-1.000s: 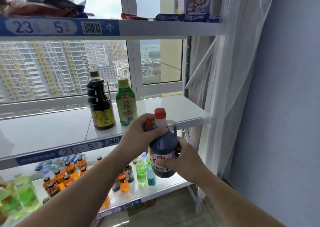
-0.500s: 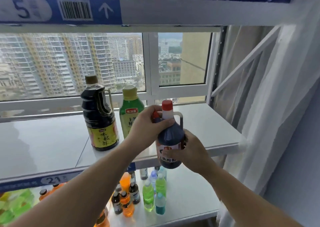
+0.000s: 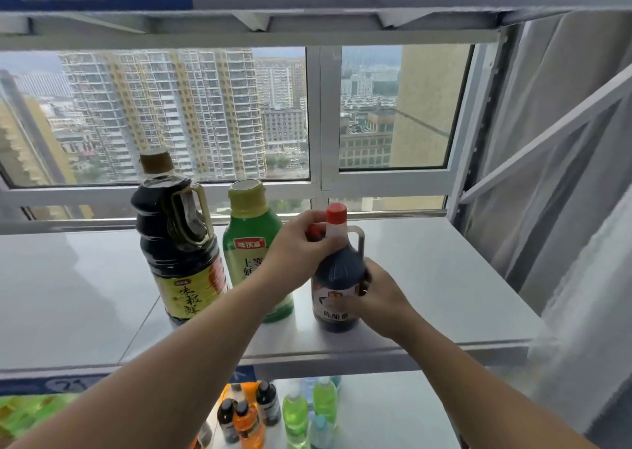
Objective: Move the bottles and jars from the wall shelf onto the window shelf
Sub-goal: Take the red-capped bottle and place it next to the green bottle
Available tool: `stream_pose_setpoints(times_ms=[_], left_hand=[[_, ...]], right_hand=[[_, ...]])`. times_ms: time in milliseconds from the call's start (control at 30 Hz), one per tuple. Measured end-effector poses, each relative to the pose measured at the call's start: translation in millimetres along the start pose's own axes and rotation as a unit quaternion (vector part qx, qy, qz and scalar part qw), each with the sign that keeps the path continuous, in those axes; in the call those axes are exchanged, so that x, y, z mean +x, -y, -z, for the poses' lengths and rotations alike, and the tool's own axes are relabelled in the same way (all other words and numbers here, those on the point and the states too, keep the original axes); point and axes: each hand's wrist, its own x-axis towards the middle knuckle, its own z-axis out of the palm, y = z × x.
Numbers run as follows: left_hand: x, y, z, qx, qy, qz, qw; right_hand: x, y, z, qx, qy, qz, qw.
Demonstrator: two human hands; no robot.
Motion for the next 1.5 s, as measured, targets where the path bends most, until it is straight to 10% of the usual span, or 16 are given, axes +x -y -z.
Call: stream_pose_setpoints(times_ms=[733,933,1067,1233,1333,1500], left_hand=[[16.5,10.9,4.1,-0.016,-0.003,0.023,1.0],[9.5,3.1,11.6,0.198,0.073,0.038,0.977],[1.1,6.0,19.9,0.513,0.138,-0.014,0.847],[3.0,22.2,18.5,0.794,0.205,-0.182,0.543],[7.5,36.6,18.6,0.856,0.246,-0.175,0.419],[14.3,52.3,29.9,0.879,0.259,-0.193,0.349]], right_hand=[[45.1,-15.3,-0.4,0.005,0.064,0.02,0.998],[48.9,-20.4,12.6,-0.012,0.043,0.015,0.999],[52.9,-23.8,22.5,-0.017,0.047,0.004,0.999],[51.4,-24.1,21.8,-0.019,0.051,-0.001,0.999],[50.8,-24.6,21.4,-0.008,0.047,-0.009,0.999],[51.0,-25.9,17.7,-0.008,0.042,-0.013,0.999]])
